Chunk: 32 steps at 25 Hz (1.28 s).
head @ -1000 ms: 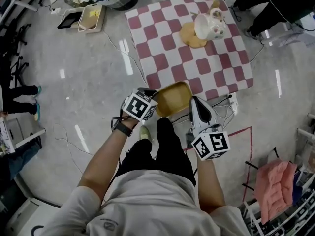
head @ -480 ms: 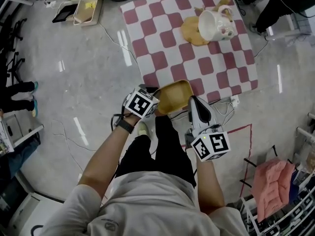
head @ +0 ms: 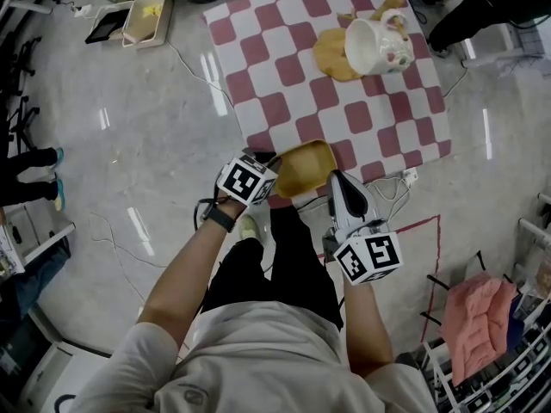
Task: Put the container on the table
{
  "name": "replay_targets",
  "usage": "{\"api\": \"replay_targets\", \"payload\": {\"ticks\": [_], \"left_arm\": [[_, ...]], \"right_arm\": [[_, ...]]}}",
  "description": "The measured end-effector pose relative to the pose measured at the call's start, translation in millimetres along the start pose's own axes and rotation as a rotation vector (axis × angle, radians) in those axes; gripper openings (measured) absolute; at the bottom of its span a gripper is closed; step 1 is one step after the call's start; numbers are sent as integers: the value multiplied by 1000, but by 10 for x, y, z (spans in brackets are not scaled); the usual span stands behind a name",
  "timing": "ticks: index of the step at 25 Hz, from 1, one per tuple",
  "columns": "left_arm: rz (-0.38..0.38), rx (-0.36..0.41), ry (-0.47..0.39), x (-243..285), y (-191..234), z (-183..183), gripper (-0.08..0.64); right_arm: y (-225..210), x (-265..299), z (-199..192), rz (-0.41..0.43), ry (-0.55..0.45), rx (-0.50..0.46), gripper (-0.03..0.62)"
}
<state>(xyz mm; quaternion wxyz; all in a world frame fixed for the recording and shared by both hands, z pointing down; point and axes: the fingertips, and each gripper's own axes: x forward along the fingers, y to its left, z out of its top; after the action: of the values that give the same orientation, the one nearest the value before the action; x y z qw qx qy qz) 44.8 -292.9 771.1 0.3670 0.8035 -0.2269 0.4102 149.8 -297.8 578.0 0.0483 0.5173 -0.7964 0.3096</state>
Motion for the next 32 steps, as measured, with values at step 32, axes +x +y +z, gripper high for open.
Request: {"api": "replay_targets", "payload": {"ticks": [32], "left_arm": [[105, 16, -395, -2112, -603, 331, 6]], "right_arm": [[1225, -482, 640, -10, -119, -110, 11]]}}
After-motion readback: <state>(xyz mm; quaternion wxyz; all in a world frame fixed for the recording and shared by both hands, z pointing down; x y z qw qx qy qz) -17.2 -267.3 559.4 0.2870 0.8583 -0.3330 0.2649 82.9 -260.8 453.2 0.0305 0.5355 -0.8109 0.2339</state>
